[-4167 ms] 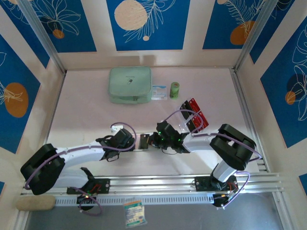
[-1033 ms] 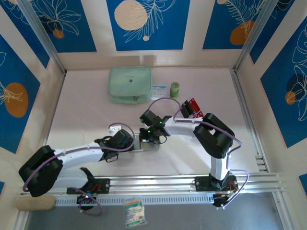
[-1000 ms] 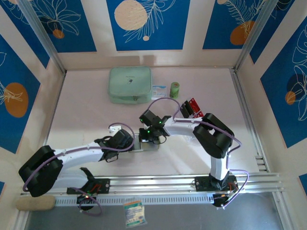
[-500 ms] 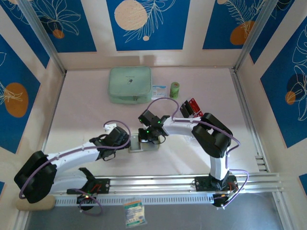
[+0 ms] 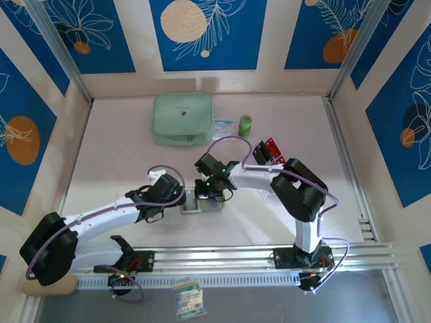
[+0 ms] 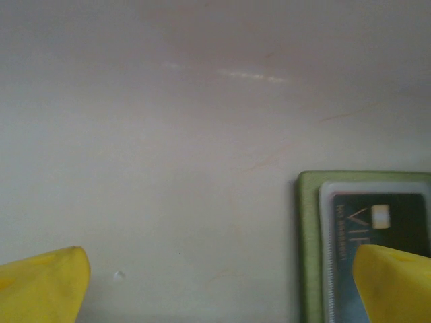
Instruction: Put the credit cards into the card holder
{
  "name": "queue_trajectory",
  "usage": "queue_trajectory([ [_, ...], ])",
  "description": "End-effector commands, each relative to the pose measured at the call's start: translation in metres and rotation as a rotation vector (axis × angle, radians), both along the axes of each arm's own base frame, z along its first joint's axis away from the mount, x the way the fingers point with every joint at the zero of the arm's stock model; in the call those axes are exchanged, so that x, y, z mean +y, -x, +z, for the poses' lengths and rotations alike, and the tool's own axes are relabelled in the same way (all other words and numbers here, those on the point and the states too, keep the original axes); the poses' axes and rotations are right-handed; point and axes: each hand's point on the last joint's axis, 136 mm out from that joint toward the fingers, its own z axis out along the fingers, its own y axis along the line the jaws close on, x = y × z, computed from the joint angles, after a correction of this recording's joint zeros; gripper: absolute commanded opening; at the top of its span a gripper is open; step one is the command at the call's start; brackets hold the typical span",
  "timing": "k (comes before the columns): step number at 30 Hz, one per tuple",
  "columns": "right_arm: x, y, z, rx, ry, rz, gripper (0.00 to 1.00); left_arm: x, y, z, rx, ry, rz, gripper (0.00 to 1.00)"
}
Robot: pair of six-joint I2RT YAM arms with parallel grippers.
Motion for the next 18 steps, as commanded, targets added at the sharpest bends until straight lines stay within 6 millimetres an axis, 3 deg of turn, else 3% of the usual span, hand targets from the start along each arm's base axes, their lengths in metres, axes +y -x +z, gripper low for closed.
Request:
queue_trajectory([
  [1,-0.004,-0.005,0.021,-0.018,-0.033,-0.005,0.0,-0.01,-0.008,0.02,-0.026,0.024,-0.038,1.0],
  [9,-0.012,-0.011,0.024,-0.019,-0.054,-0.031,0.0,-0.042,-0.017,0.044,-0.043,0.142,-0.105,1.0],
  [18,-0.043,-0.031,0.031,-0.028,-0.065,-0.091,0.0,-0.072,-0.021,0.071,-0.084,0.24,-0.152,0.99],
])
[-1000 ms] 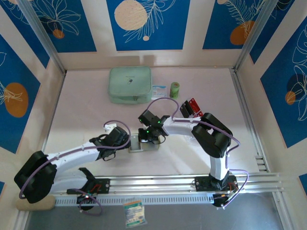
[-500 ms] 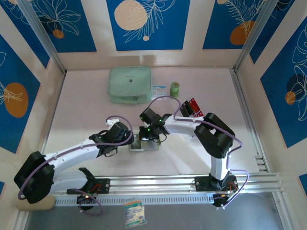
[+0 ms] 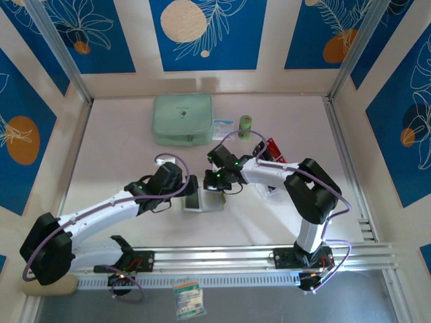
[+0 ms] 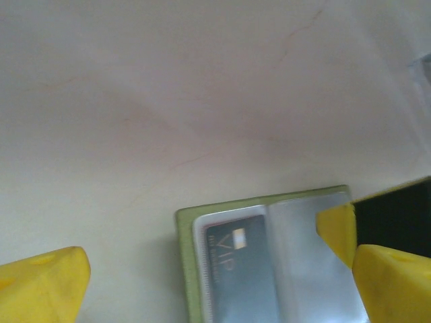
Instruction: Put the credit cards into the card holder
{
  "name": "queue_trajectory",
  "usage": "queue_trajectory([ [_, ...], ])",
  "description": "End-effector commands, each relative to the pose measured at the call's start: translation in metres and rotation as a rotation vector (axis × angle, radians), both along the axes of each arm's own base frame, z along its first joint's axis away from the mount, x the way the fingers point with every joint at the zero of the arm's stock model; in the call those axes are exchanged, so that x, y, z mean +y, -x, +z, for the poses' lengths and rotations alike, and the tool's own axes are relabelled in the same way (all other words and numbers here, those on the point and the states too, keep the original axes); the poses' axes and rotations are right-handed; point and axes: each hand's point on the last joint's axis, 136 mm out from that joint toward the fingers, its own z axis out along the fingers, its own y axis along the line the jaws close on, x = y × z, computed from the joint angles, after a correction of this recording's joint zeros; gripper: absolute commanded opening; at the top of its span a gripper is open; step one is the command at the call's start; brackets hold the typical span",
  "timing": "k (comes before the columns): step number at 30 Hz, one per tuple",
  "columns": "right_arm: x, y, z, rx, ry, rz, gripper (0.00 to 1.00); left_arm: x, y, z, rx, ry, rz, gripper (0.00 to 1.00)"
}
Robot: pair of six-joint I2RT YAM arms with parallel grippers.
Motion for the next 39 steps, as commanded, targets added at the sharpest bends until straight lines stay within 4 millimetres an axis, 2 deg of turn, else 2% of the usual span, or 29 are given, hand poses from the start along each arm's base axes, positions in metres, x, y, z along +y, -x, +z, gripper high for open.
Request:
queue_trajectory([
  [1,-0.011,-0.002,0.011,-0.003,-0.026,0.011,0.0,-0.02,-0.003,0.019,-0.029,0.07,-0.031,0.99],
  [8,-0.02,-0.007,0.006,0.017,-0.035,0.009,0.0,-0.044,0.003,0.02,-0.039,0.118,-0.074,0.99],
  [15,-0.018,-0.004,-0.005,0.051,-0.036,0.026,0.0,-0.058,0.012,-0.003,-0.007,0.11,-0.11,0.99],
  [28,-0.02,0.007,-0.032,0.115,-0.006,0.045,0.0,-0.034,0.024,-0.063,0.063,-0.044,-0.119,1.0],
  [39,-0.003,0.016,-0.037,0.144,-0.028,0.062,0.0,-0.029,0.025,-0.074,0.069,-0.091,-0.128,1.0],
])
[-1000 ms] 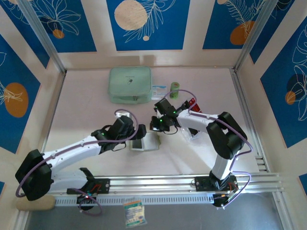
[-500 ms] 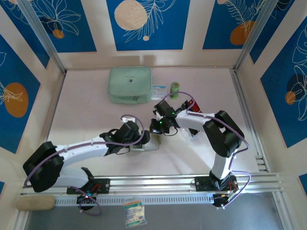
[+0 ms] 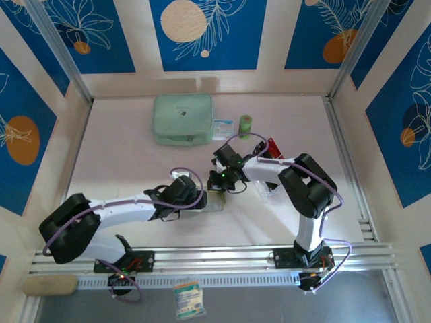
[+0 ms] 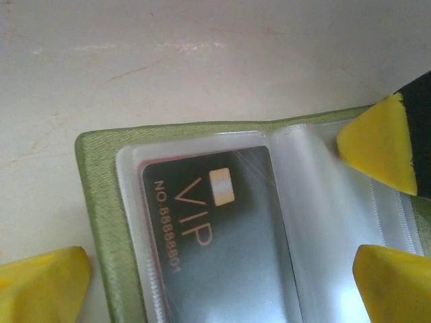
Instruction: Put the credit cards into the card holder
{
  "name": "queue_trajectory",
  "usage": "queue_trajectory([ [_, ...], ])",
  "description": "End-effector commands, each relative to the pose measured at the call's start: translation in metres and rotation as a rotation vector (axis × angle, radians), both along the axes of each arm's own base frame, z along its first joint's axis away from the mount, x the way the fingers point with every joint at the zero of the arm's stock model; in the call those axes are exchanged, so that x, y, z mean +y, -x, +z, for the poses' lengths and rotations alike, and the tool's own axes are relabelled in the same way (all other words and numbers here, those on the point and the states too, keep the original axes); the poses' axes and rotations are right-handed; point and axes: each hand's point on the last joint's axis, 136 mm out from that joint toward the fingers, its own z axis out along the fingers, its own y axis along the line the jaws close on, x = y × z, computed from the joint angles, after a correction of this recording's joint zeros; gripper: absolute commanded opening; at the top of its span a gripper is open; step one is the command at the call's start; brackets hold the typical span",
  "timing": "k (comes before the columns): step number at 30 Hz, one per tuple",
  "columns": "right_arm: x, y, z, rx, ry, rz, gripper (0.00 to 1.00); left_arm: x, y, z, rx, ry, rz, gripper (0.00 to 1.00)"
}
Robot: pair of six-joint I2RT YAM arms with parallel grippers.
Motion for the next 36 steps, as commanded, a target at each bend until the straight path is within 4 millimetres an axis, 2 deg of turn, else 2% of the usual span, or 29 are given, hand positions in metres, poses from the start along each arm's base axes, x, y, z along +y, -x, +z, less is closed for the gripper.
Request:
queue_trajectory([
  [1,0.002,0.014,-0.012,0.068,0.012,0.014,0.0,0.001,-0.001,-0.004,-0.018,-0.025,-0.013,1.0],
  [12,0.006,0.014,-0.009,0.077,-0.012,0.002,0.0,0.002,0.0,-0.014,0.0,-0.05,-0.019,1.0],
  [18,0.007,0.011,0.0,0.064,-0.029,-0.001,0.0,0.002,0.002,-0.017,0.002,-0.043,-0.023,0.89],
  [22,0.003,0.006,0.015,0.033,-0.047,-0.016,0.0,0.002,0.003,-0.018,0.004,-0.041,-0.026,0.85],
  [25,-0.001,0.003,0.027,0.004,-0.056,-0.032,0.06,0.002,0.003,-0.017,0.003,-0.041,-0.024,0.85],
  [28,-0.006,0.003,0.032,-0.013,-0.056,-0.053,0.19,0.002,0.002,-0.016,-0.001,-0.04,-0.023,0.85],
  [32,-0.011,0.007,0.026,-0.003,-0.051,-0.075,0.32,0.002,0.002,-0.015,-0.005,-0.039,-0.023,0.85],
  [36,-0.013,0.011,0.015,0.021,-0.04,-0.082,0.36,0.002,0.002,-0.014,-0.007,-0.039,-0.025,0.85],
])
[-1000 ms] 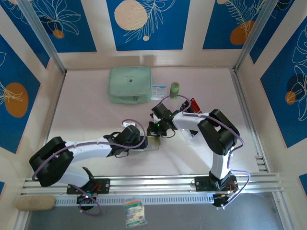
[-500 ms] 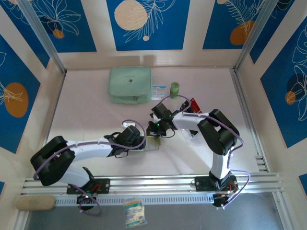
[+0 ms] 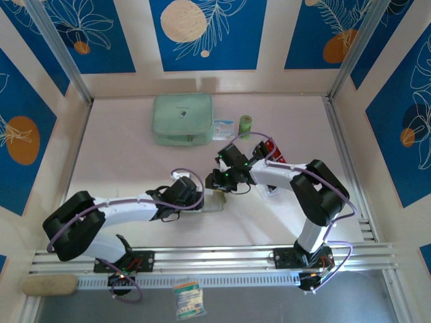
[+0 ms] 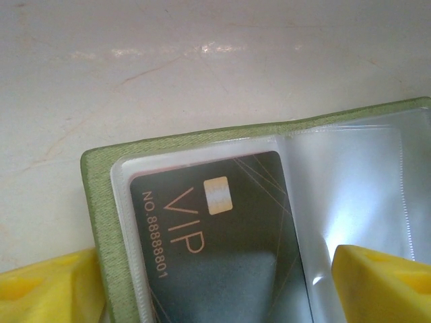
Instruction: Put the credit cards into the card holder
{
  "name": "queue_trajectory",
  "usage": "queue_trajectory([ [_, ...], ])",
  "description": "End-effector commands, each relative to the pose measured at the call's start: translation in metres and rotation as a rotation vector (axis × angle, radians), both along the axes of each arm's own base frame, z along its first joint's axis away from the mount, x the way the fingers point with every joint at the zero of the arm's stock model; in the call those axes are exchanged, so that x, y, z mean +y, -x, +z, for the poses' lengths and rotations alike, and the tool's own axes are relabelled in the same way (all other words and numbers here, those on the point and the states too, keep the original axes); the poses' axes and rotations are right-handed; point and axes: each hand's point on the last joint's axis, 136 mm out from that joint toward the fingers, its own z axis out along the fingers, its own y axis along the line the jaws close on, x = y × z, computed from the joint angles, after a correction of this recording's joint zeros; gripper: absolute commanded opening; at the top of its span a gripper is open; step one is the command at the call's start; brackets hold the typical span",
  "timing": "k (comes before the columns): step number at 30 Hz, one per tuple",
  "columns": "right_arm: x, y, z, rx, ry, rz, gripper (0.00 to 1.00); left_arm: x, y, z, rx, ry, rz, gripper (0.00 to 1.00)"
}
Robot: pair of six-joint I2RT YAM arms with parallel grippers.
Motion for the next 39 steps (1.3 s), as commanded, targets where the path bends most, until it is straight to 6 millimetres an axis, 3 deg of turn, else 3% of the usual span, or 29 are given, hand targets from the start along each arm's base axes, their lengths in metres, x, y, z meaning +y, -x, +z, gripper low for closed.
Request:
queue_trajectory([
  [1,-0.005,0.006,-0.012,0.039,0.015,-0.014,0.37,-0.003,0.004,-0.005,0.007,0.008,-0.018,0.85],
  [17,0.009,0.007,-0.027,0.089,-0.007,0.018,0.35,-0.001,0.004,-0.002,-0.001,0.013,-0.015,0.85],
  [26,0.015,0.007,-0.011,0.077,-0.063,0.026,0.34,-0.003,0.003,0.003,-0.012,0.025,-0.017,0.85],
  [33,0.021,0.009,0.016,0.05,-0.115,0.028,0.36,-0.005,-0.002,0.029,-0.062,0.058,-0.018,0.93],
  [39,0.03,0.014,0.028,0.038,-0.126,0.036,0.48,0.006,-0.006,0.061,-0.137,0.099,0.019,0.98],
])
